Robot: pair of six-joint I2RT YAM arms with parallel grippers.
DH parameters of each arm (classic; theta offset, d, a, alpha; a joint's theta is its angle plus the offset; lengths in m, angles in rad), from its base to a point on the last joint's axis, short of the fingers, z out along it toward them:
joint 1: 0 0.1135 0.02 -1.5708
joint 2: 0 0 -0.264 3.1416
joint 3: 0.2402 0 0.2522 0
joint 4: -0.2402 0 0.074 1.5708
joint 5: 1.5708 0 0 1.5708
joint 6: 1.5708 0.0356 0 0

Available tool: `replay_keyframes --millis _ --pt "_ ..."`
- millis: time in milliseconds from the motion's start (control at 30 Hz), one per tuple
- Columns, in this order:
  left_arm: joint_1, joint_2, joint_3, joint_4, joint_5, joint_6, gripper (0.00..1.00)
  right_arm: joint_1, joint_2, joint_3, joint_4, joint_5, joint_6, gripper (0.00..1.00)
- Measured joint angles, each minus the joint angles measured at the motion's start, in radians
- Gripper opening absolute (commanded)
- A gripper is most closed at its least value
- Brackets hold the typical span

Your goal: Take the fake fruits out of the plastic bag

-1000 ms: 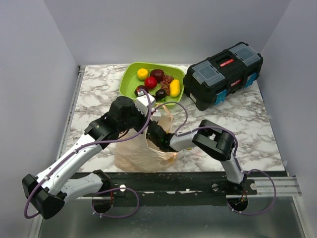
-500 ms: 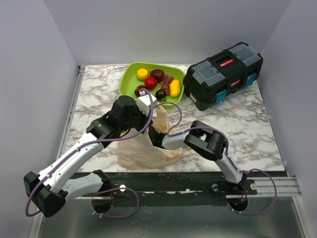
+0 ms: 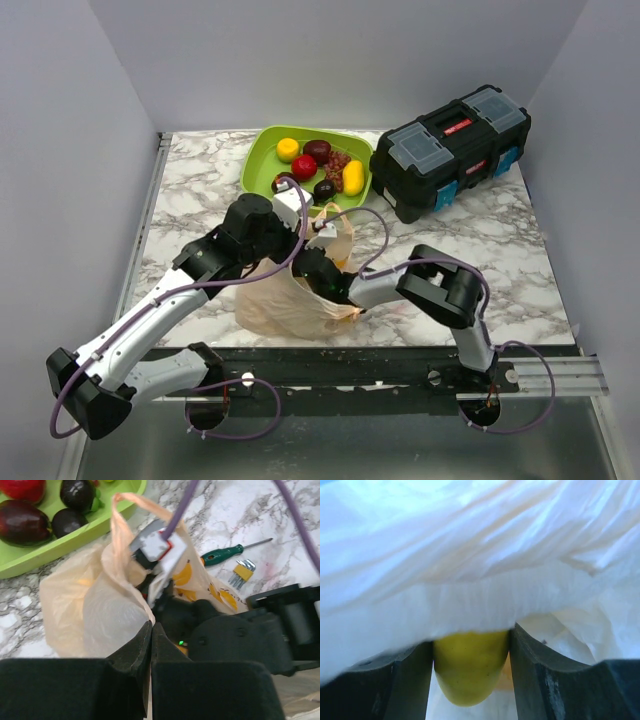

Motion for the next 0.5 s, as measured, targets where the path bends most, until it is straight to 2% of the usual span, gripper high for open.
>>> replay_keyframes --millis 333,500 --pt "0.0 -0.09 0.0 0.003 -0.182 -0.003 0.0 0.0 -0.223 -0.172 0.019 0.029 -0.05 0.01" --pt "0.0 -0.082 0.0 0.006 -0.26 -0.003 0.0 0.0 -0.302 -0.218 0.018 0.008 -0.078 0.01"
